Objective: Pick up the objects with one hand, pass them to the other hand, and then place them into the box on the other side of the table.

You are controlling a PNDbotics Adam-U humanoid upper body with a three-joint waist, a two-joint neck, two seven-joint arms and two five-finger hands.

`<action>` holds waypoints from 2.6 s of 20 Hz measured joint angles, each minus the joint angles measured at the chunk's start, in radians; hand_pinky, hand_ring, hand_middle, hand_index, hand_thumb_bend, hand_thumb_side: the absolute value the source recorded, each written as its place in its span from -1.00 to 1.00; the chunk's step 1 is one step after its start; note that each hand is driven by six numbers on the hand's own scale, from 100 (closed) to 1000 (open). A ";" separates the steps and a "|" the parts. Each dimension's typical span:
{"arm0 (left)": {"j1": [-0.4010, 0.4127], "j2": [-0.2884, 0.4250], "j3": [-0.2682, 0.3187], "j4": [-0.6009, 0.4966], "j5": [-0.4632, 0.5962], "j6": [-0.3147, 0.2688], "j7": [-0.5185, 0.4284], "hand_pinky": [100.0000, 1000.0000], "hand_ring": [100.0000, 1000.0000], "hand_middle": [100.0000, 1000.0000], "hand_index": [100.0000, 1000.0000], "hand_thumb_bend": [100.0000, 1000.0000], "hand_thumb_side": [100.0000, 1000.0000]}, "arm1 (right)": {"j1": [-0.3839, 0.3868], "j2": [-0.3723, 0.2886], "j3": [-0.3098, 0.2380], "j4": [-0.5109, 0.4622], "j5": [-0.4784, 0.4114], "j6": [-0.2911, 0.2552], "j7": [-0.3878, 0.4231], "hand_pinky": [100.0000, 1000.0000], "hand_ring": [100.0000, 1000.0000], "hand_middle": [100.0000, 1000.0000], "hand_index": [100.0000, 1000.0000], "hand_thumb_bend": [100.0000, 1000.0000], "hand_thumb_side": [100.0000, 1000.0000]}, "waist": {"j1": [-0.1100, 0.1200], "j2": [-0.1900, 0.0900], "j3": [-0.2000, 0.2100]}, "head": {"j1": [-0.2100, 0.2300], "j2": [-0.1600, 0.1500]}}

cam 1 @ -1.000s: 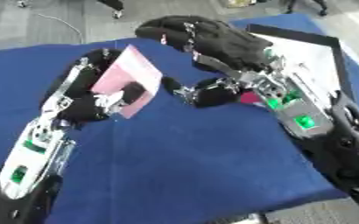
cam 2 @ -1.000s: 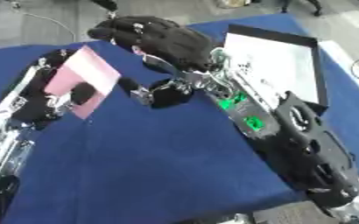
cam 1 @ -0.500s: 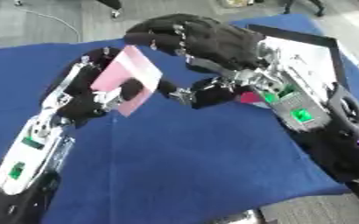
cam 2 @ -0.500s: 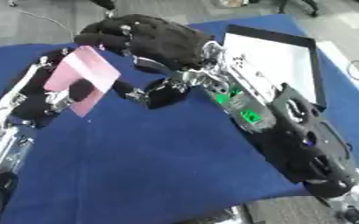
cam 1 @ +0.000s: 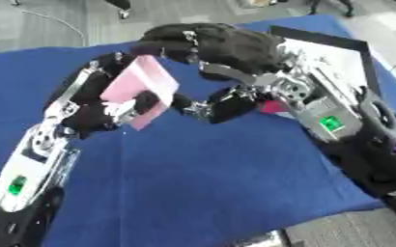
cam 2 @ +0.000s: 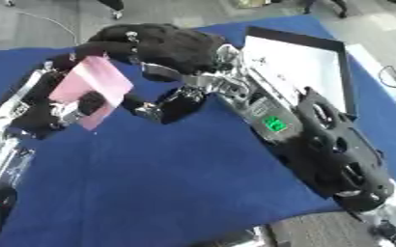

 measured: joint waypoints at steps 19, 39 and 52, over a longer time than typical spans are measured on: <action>-0.007 0.006 -0.024 -0.013 -0.031 0.010 -0.063 0.00 -0.40 -0.48 -0.06 -0.43 -0.73 | 0.000 -0.025 0.004 0.000 -0.140 0.034 0.073 0.59 0.86 0.34 0.84 -1.00 -0.78 | -0.008 0.003 -0.002 | -0.011 0.000; -0.022 0.003 -0.028 -0.013 -0.008 0.019 -0.048 0.00 -0.39 -0.47 -0.05 -0.44 -0.73 | -0.028 -0.022 -0.018 -0.018 0.115 -0.101 0.146 1.00 0.78 0.82 0.93 -1.00 -0.11 | -0.008 0.003 -0.010 | -0.010 0.000; -0.022 -0.009 -0.023 0.002 0.020 0.011 -0.012 0.03 -0.35 -0.43 -0.02 -0.41 -0.69 | -0.043 -0.015 -0.014 -0.025 0.244 -0.116 0.169 1.00 0.71 0.73 0.79 -1.00 -0.07 | -0.009 0.008 -0.014 | -0.017 0.000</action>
